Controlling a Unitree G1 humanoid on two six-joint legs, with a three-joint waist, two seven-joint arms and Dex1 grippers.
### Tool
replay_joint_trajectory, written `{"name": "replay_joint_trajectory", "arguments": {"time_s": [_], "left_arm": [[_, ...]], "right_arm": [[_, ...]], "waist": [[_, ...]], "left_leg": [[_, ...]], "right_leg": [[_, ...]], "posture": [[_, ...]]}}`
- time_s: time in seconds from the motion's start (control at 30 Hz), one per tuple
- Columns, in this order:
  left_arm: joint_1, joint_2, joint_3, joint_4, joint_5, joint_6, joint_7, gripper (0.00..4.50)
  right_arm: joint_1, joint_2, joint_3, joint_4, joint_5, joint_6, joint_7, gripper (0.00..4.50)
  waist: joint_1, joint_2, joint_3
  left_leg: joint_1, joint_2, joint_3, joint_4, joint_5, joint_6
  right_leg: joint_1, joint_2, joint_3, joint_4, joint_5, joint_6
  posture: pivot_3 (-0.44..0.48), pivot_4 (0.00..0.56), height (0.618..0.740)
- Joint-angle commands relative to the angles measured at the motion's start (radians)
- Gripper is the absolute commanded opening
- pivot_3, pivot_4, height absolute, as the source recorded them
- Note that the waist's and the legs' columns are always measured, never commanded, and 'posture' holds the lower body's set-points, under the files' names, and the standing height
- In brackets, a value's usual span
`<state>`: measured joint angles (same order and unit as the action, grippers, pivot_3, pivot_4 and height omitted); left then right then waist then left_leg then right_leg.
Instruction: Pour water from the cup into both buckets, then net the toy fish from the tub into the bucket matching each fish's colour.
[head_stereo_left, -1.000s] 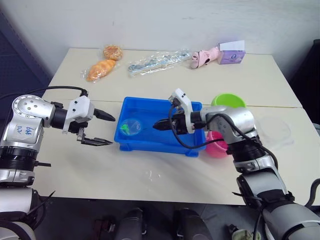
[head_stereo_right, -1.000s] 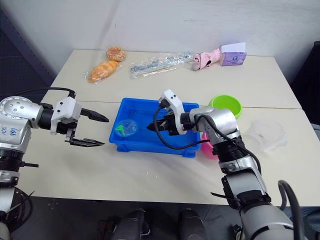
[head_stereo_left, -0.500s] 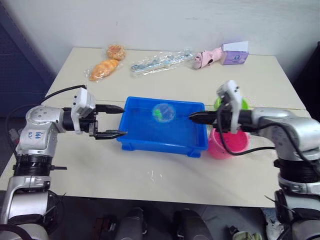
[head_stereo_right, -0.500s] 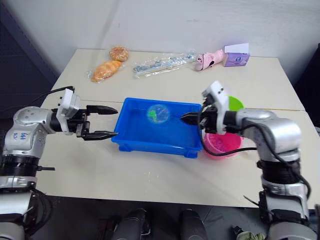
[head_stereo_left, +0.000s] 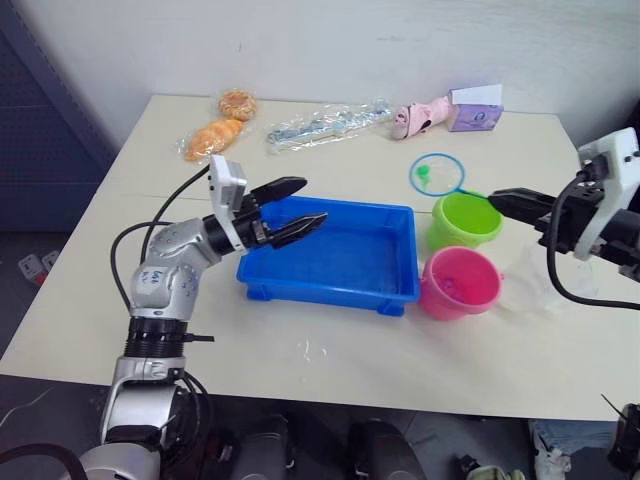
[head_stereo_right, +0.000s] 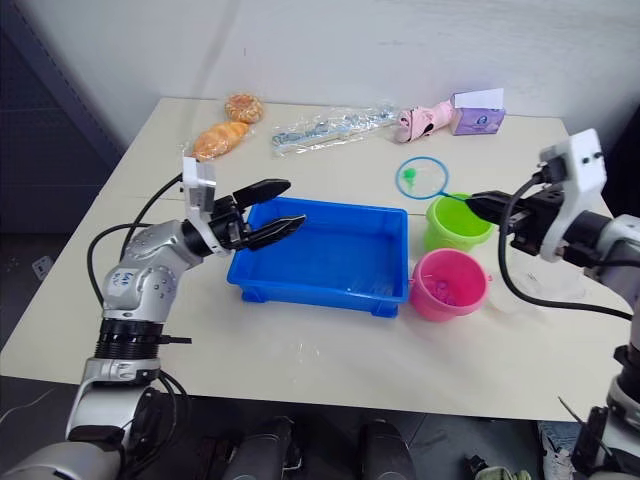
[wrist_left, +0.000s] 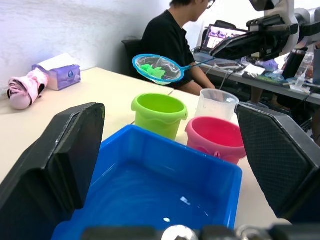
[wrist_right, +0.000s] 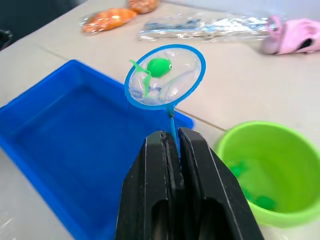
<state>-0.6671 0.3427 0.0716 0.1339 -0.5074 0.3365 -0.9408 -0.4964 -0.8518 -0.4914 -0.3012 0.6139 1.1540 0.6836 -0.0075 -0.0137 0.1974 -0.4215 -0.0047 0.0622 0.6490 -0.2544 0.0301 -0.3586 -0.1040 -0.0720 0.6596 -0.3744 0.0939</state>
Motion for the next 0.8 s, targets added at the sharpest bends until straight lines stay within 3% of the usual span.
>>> {"name": "replay_joint_trajectory", "arguments": {"time_s": [0.03, 0.2, 0.37, 0.8], "left_arm": [[-0.010, -0.009, -0.027, -0.019, 0.031, -0.044, 0.006, 4.47], [-0.018, -0.013, -0.048, 0.007, 0.056, -0.086, -0.011, 4.47], [-0.029, -0.027, -0.054, 0.013, 0.054, -0.095, -0.005, 4.47], [-0.047, -0.022, -0.096, 0.010, 0.087, -0.106, -0.020, 4.47]], "right_arm": [[0.035, -0.044, -0.053, 0.035, -0.060, -0.086, -0.043, 0.00], [0.095, -0.069, -0.030, 0.083, -0.126, -0.194, -0.064, 0.00], [0.192, -0.090, 0.044, 0.143, -0.284, -0.509, -0.046, 0.00], [0.337, -0.124, 0.130, 0.237, -0.542, -0.989, -0.046, 0.00]], "waist": [[0.006, 0.000, 0.000], [0.007, 0.000, 0.000], [0.008, 0.000, 0.000], [0.008, 0.000, 0.000]], "left_leg": [[0.000, 0.000, 0.000, 0.000, 0.000, 0.000], [0.000, 0.000, 0.001, 0.000, 0.000, 0.000], [0.000, 0.000, 0.001, 0.000, 0.000, 0.000], [0.000, 0.001, 0.000, 0.000, 0.001, -0.001]], "right_leg": [[0.000, 0.000, 0.000, 0.000, 0.000, 0.000], [0.000, 0.001, 0.000, 0.000, 0.000, 0.000], [0.000, 0.001, 0.000, -0.001, 0.000, 0.000], [0.001, 0.002, -0.001, -0.001, 0.000, 0.000]], "posture": [[0.000, 0.150, 0.740], [0.000, 0.150, 0.740], [0.000, 0.150, 0.740], [0.000, 0.150, 0.740]]}}
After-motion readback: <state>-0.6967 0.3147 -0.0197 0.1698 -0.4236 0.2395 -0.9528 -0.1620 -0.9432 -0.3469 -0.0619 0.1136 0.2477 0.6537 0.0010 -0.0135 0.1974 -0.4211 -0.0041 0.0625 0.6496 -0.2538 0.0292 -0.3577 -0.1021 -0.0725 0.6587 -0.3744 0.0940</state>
